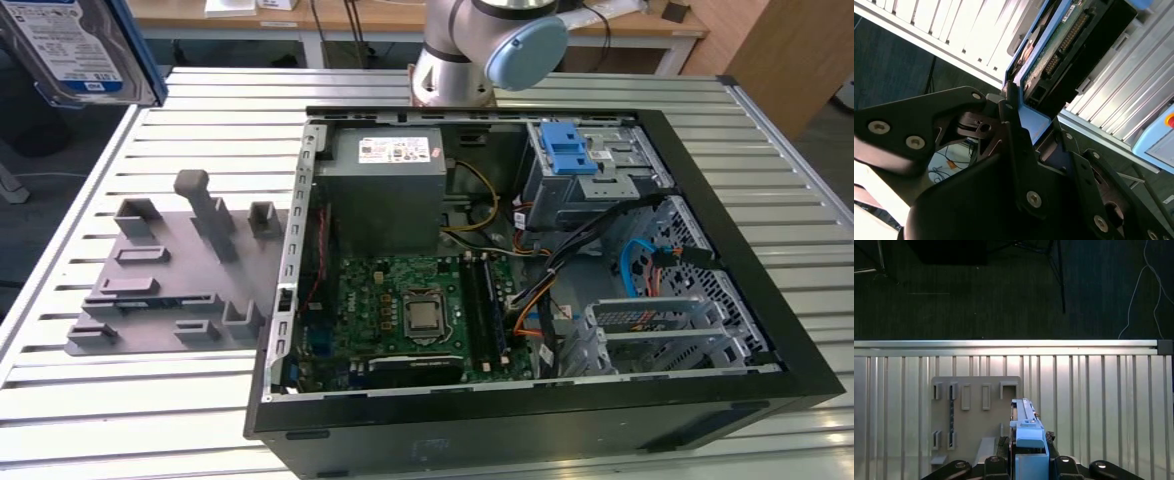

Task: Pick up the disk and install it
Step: 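Pick up the disk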

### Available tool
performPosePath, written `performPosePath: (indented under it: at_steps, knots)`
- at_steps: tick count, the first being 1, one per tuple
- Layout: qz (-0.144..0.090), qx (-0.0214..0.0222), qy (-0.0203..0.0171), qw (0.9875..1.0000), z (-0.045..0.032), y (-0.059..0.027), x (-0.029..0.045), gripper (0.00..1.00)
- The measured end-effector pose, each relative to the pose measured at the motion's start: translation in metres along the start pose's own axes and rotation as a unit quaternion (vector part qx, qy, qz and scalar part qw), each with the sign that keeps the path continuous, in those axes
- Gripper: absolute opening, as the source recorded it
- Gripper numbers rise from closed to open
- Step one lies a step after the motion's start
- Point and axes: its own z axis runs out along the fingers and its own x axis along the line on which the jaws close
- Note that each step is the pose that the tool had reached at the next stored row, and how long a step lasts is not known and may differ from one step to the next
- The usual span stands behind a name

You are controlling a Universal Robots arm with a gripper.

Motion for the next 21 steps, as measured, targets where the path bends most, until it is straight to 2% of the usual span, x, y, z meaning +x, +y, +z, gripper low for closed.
performPosePath:
  at_steps: [10, 16, 21]
  knots:
    - [0.0, 0.0001, -0.0001, 1.0, -0.0008, -0.0003, 0.0137, 0.36]
    - [0.0, 0.0, 0.0, 1.0, -0.0092, -0.0001, 0.0149, 0.36]
    - [0.0, 0.0001, 0.0, 1.0, -0.0107, -0.0002, 0.0206, 0.36]
